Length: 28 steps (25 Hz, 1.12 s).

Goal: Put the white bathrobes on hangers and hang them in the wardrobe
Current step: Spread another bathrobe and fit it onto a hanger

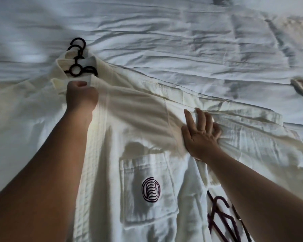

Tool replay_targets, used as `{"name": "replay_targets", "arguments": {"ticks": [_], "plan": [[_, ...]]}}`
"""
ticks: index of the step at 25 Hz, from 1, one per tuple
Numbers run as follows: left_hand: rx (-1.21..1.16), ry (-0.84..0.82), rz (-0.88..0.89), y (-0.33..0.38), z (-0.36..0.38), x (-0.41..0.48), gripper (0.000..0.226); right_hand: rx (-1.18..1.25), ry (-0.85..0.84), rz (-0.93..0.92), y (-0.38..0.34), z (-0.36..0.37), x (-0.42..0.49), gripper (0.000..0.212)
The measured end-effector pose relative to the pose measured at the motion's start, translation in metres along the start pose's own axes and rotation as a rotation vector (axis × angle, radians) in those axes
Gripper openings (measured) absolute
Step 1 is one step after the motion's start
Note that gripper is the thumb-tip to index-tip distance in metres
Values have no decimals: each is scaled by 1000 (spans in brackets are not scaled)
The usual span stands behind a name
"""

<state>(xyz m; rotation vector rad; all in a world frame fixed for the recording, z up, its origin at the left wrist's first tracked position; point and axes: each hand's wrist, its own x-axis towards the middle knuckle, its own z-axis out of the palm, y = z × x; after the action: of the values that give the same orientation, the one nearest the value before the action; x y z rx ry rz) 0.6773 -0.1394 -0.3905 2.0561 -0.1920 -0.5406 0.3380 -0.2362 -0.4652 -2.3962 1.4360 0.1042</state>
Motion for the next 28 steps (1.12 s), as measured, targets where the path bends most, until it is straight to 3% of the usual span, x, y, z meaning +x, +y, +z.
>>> {"name": "replay_targets", "arguments": {"ticks": [2,3,6,8,10,13,16,20,23,26,28], "plan": [[18,-18,61,9,3,-2,53,0,5,-1,1,0,0,55],[55,-50,84,11,2,-1,56,0,4,-1,2,0,0,55],[144,25,142,12,-4,4,38,8,0,-1,2,1,0,55],[356,156,306,12,-2,-2,34,14,-5,-2,2,0,0,56],[550,222,548,12,5,-12,44,16,-12,-2,2,1,0,56],[831,35,838,-6,13,-11,49,17,-9,-1,1,1,1,56],[1015,-73,792,-31,17,-11,36,18,-1,7,0,1,1,56],[1094,127,881,-10,21,-2,21,21,-1,7,1,1,1,56],[1156,154,867,9,22,1,21,22,5,4,1,2,1,56],[981,179,803,33,27,-36,34,19,3,6,2,3,1,56],[866,69,776,20,20,-86,38,29,-7,6,2,3,1,56]]}}
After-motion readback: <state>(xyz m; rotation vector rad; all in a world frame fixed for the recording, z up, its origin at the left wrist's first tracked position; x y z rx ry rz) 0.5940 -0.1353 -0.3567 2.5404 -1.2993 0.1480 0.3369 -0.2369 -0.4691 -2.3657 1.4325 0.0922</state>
